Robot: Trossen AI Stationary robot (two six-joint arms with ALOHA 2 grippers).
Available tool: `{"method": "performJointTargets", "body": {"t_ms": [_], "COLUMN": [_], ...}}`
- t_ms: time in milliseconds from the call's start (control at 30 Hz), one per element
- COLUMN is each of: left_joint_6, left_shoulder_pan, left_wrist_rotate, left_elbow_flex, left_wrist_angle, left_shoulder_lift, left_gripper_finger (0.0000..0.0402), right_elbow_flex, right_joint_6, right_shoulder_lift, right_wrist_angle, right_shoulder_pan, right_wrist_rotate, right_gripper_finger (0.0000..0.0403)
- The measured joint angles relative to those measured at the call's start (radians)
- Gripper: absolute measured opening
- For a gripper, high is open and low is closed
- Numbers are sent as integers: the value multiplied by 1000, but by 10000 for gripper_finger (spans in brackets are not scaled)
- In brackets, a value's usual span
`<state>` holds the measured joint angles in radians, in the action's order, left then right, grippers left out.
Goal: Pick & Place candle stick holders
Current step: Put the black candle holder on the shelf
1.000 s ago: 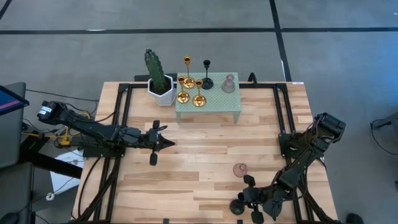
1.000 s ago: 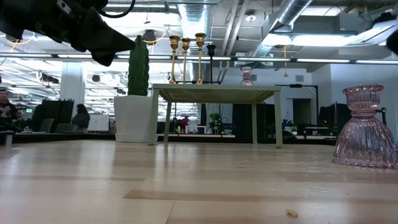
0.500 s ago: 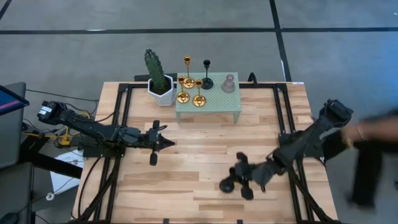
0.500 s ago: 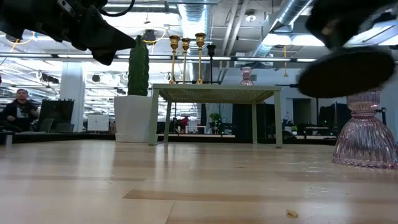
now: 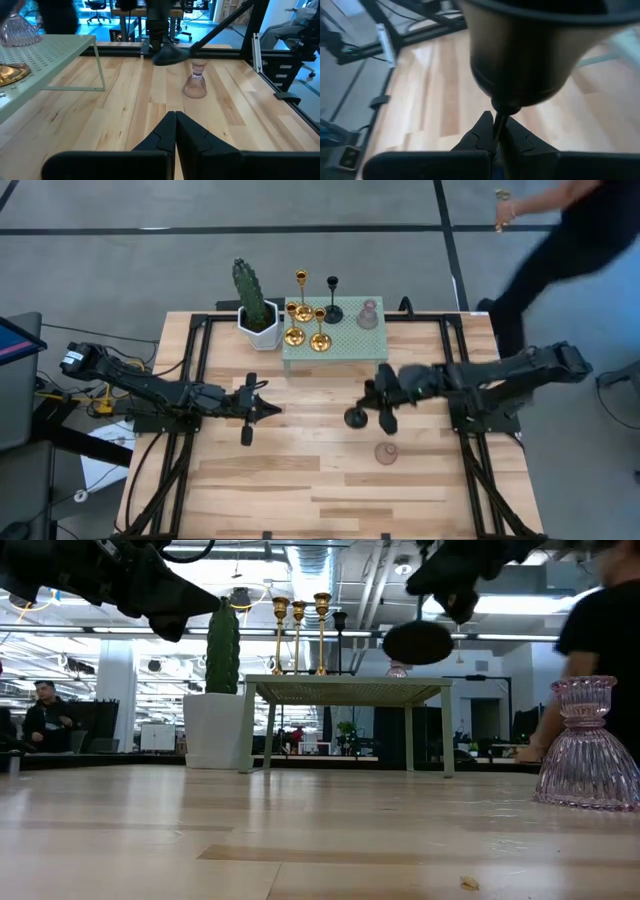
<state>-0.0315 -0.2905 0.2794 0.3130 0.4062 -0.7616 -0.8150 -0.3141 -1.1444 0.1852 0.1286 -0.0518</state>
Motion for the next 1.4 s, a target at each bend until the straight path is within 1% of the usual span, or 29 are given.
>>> {"method": "performJointTargets", "body": {"t_ms": [100, 233, 367, 433, 533, 700, 800, 1133, 1400], "left_joint_6": [0, 0, 0, 0, 0, 0, 0, 0, 0], "left_shoulder_pan": [0, 0, 1, 2, 2, 2, 2, 2, 2], "left_wrist_rotate": [0, 0, 4, 4, 4, 4, 4, 4, 4], "left_elbow_flex": [0, 0, 0, 0, 0, 0, 0, 0, 0], "left_wrist_angle": [1, 8, 11, 13, 13, 14, 14, 14, 14], "left_shoulder_lift": [0, 0, 0, 0, 0, 0, 0, 0, 0], "left_gripper_finger": [8, 8, 8, 8, 8, 8, 8, 8, 8], "right_elbow_flex": [-68, -198, -340, -394, -455, -508, -529, -566, -566], "right_joint_6": [55, 145, 238, 274, 313, 348, 351, 377, 394], "right_shoulder_lift": [-29, -98, -167, -207, -263, -351, -384, -432, -432], "right_wrist_angle": [72, 150, 237, 251, 260, 265, 256, 260, 261], "right_shoulder_pan": [-94, -177, -243, -281, -344, -447, -498, -617, -658], "right_wrist_rotate": [54, 125, 138, 143, 187, 263, 290, 291, 290], "right_gripper_finger": [0, 0, 0, 0, 0, 0, 0, 0, 0]}}
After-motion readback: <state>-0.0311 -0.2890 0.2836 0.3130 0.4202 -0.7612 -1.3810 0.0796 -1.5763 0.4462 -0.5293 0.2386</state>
